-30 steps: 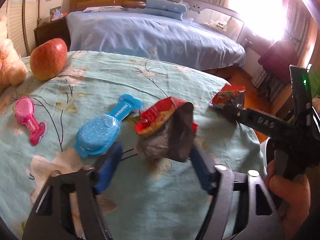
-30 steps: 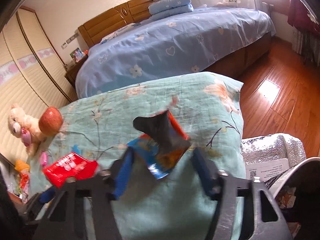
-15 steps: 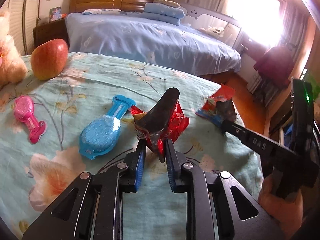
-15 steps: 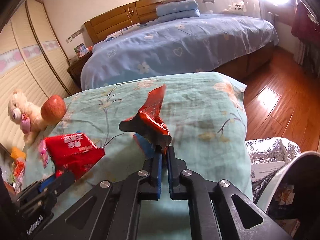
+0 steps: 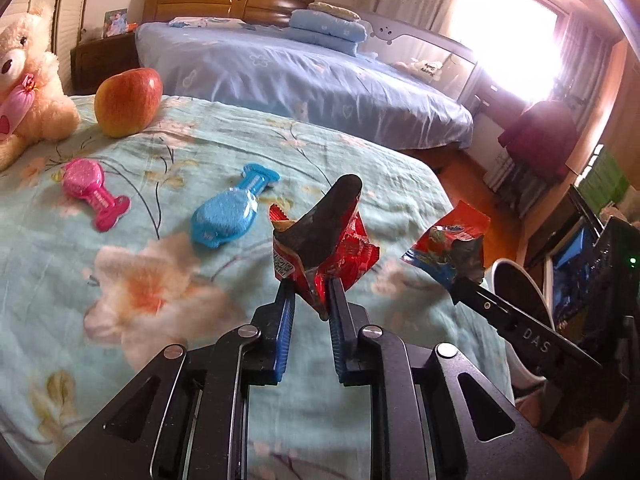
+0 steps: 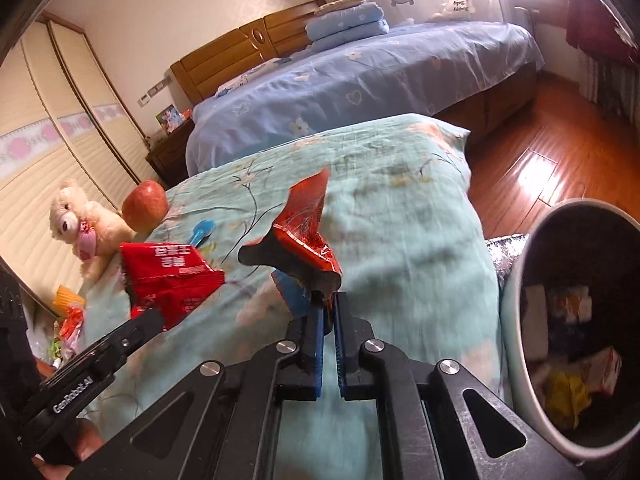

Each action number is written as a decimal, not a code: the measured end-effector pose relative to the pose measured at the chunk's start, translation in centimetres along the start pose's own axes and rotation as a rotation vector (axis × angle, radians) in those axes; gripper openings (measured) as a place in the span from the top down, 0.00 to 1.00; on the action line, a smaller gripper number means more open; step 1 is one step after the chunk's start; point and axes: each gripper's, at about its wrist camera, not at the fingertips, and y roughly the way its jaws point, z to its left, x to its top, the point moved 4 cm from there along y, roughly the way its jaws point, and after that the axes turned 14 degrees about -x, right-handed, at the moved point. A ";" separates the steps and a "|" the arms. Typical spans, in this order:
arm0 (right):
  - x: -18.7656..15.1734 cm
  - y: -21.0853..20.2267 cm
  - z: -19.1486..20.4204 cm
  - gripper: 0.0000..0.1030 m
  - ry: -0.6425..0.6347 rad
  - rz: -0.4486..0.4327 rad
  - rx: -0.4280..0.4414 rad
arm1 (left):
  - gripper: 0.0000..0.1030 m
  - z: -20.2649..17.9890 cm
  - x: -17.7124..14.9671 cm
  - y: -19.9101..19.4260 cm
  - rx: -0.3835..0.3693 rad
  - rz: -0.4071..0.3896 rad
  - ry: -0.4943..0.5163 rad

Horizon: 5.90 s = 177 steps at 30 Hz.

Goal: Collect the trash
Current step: 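Carry the orange wrapper and red chip bag over the bin with both grippers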

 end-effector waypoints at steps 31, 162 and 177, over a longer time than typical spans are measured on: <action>-4.6 -10.1 -4.7 0.96 0.107 -0.110 -0.035 | 0.86 -9.2 -5.1 -3.8 -0.063 0.025 0.208; -2.0 -8.0 -20.4 0.95 0.220 -0.063 -0.264 | 0.95 -23.2 -4.6 8.6 -0.153 0.217 0.415; -1.7 -7.4 -20.8 0.95 0.216 -0.045 -0.263 | 0.95 -23.4 -4.5 10.0 -0.143 0.239 0.412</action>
